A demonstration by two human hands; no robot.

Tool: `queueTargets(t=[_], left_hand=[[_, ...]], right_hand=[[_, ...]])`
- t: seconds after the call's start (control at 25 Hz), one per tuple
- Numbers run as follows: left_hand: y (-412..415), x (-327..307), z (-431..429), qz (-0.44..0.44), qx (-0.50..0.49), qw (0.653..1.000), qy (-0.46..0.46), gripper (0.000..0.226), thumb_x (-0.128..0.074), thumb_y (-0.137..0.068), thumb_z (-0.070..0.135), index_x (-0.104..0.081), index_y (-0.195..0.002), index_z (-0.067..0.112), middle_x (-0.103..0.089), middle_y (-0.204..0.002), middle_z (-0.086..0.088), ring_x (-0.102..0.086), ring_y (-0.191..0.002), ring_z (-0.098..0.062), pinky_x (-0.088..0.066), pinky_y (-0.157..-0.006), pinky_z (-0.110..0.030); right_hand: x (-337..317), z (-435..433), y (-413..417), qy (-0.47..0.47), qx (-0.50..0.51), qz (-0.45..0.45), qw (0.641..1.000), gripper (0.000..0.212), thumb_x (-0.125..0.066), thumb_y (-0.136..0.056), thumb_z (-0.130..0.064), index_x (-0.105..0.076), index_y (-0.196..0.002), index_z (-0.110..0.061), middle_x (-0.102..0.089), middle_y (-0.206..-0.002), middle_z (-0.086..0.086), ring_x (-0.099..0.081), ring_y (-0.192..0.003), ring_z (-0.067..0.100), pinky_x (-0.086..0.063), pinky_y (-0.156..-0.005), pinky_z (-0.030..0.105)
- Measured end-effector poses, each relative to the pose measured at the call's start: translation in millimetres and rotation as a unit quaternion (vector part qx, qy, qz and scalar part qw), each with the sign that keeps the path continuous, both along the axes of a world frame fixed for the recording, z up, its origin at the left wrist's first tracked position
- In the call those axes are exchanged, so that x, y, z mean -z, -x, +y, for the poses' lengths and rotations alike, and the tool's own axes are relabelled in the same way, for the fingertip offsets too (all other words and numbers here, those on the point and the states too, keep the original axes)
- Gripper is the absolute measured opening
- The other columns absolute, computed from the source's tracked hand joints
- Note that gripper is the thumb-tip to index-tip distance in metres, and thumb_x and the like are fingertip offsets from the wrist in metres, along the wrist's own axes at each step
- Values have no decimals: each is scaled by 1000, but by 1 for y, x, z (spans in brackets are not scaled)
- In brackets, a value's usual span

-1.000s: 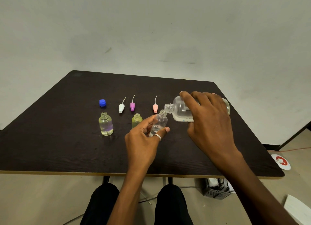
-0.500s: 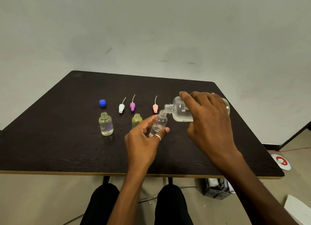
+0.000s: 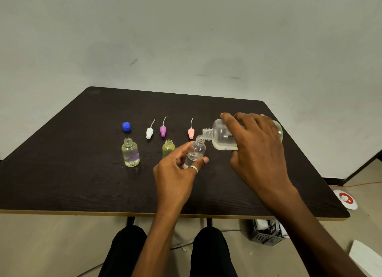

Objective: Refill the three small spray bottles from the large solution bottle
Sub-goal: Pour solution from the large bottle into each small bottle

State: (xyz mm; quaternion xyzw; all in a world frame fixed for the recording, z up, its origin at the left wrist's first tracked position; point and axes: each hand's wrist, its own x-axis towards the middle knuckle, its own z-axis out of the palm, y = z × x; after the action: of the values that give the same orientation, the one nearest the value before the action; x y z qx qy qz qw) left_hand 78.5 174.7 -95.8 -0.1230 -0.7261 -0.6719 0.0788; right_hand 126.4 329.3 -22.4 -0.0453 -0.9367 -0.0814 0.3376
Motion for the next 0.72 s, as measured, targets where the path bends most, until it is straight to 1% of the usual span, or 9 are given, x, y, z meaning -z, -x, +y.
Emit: queueTargets(t=[0.08,0.32,0.6,0.72], left_hand=[[1,0,0,-1,1,1000,-1,51,-87,-73,26,-69,-121,29,-70,-109,21,-62,-103,13,-49,-84,-5],[0,1,0,1,0,1000,-8,50,-87,-73,25,-70,-120,30,-72,-109,18,-65,-102,9,-54,-88,-14],[0,-1,0,-4,-1,1000,-5,51,-87,-73,27,-69,-120,32,-71,-111,19,-64,-104,9,-51,-88,-11],[0,0,0,-4,0,1000,-7,50,-87,-73,26,-69,-120,32,-72,-110,19,-65,-104,8,-52,-88,-11]], right_hand=[[0,0,0,0,0,-2,1000,82,-81,-60,-7,-52,-136,-18,-60,-124,11,-52,-116,36,-43,-97,51],[-1,-1,0,-2,2,-1,1000,81,-80,-60,-7,-52,-136,-18,-60,-124,11,-52,-116,35,-43,-98,50],[-1,1,0,-3,4,-2,1000,81,-78,-62,-7,-50,-136,-19,-59,-125,9,-51,-117,34,-42,-98,49],[-1,0,0,-2,4,0,1000,81,-79,-61,-6,-52,-136,-19,-60,-124,9,-52,-116,34,-43,-97,49]])
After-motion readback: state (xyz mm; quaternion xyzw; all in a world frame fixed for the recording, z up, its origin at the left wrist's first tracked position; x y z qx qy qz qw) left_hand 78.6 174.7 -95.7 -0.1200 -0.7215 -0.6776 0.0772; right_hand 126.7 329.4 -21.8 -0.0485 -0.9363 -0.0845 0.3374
